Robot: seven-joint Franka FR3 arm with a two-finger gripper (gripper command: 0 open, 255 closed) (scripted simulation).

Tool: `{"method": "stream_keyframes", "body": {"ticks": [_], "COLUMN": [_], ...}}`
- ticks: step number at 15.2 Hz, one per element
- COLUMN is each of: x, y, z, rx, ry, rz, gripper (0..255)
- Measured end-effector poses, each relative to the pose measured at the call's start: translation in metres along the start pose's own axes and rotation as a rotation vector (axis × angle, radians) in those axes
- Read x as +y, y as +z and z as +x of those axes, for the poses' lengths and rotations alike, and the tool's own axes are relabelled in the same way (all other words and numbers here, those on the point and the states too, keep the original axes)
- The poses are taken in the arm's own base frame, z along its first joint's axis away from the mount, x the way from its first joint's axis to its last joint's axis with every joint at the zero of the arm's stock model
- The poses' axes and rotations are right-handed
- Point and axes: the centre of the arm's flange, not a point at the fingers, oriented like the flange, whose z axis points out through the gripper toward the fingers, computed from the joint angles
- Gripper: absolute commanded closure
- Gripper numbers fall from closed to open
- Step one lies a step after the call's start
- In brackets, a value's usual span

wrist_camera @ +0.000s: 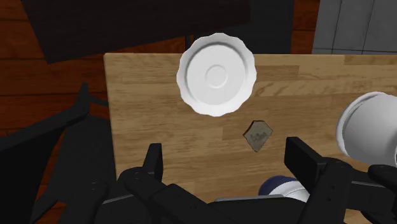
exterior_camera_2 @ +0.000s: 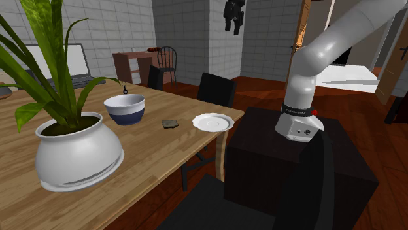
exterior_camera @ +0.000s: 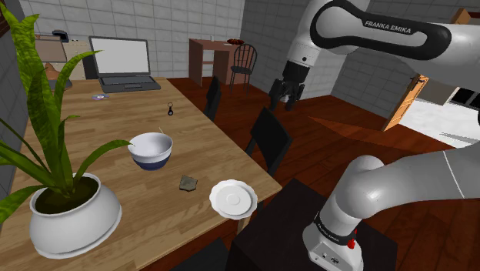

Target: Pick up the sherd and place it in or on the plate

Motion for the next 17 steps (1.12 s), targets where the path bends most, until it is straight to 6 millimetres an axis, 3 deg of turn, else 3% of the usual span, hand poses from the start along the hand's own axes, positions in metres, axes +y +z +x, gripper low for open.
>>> {"method": "stream_keyframes", "body": {"ticks": [2,5,17], "x": [-0.001,-0.005,-0.047], "y": [0.005,0.03,0.169], "z": [0.003,0.021,0.102], "rx": [-0.002,-0.012,-0.057], "ry": [-0.013,-0.086,-0.427], "rz": [0.0,-0.003,-0.013], "gripper": [0,0,0]}}
